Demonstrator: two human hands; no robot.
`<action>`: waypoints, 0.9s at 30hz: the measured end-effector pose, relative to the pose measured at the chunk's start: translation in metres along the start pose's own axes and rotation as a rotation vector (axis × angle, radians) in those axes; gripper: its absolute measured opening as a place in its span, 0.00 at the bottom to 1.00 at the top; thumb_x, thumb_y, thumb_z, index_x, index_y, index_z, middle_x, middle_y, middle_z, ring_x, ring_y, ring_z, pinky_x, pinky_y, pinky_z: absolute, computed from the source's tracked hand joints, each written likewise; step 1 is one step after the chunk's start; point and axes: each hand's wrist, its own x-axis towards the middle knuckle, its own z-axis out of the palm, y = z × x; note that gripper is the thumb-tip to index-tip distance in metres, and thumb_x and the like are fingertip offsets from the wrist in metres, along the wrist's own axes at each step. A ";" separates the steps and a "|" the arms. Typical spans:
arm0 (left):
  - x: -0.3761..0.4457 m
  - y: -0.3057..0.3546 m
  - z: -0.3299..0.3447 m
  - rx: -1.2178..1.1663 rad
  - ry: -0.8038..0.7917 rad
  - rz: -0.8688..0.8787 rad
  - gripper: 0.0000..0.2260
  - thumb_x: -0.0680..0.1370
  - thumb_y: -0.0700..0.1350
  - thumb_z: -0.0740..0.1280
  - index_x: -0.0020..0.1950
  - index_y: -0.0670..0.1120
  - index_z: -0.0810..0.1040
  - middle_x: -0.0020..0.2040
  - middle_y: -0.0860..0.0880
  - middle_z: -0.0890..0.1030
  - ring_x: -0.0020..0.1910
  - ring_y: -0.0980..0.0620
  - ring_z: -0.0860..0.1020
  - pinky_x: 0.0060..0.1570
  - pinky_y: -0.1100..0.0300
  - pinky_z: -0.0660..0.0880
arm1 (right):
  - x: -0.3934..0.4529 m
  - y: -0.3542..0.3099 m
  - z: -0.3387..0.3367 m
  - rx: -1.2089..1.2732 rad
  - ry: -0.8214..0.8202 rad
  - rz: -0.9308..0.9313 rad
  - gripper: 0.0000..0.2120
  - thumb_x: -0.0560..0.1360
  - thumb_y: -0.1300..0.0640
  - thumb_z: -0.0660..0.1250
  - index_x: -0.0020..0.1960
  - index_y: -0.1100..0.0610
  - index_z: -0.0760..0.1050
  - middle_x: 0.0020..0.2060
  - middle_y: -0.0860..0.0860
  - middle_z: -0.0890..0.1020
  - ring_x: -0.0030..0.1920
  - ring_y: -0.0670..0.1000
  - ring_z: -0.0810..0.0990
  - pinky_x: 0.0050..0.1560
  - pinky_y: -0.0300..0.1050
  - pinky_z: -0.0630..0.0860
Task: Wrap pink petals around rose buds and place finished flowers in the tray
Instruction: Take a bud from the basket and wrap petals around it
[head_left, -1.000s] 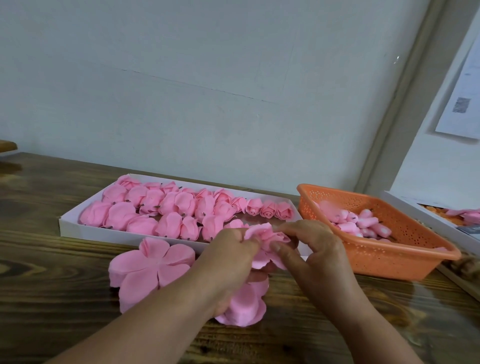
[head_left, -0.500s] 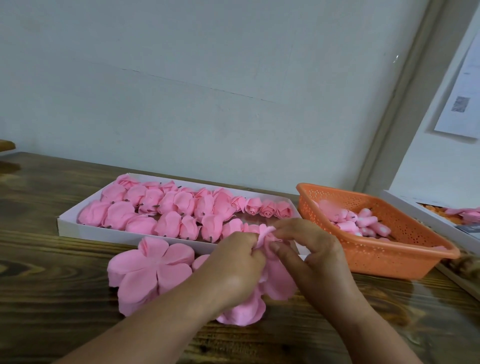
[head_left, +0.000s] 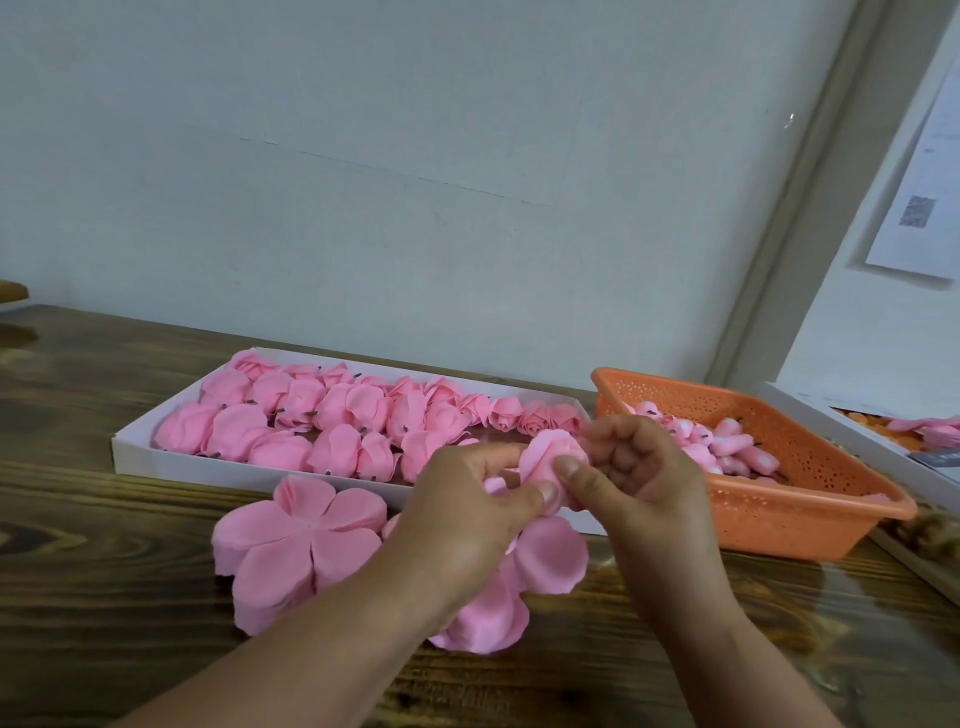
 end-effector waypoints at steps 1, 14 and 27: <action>0.000 0.000 0.001 -0.006 0.010 -0.005 0.07 0.75 0.47 0.71 0.49 0.59 0.84 0.44 0.60 0.85 0.46 0.59 0.82 0.48 0.57 0.80 | 0.001 -0.001 0.000 0.016 -0.016 0.027 0.10 0.70 0.68 0.71 0.45 0.55 0.78 0.35 0.57 0.82 0.34 0.49 0.80 0.35 0.39 0.78; 0.005 -0.002 -0.001 -0.033 0.051 -0.086 0.05 0.75 0.48 0.71 0.49 0.55 0.85 0.43 0.56 0.85 0.47 0.54 0.82 0.54 0.47 0.78 | -0.001 -0.006 -0.001 -0.122 -0.106 -0.013 0.10 0.71 0.67 0.71 0.38 0.53 0.81 0.30 0.53 0.82 0.29 0.49 0.79 0.30 0.39 0.77; 0.006 -0.004 -0.007 -0.034 -0.069 -0.143 0.05 0.76 0.48 0.70 0.48 0.52 0.85 0.41 0.54 0.85 0.44 0.54 0.83 0.48 0.55 0.79 | 0.009 0.006 -0.014 0.072 -0.258 0.166 0.06 0.62 0.59 0.73 0.39 0.55 0.81 0.31 0.52 0.80 0.30 0.48 0.75 0.30 0.39 0.73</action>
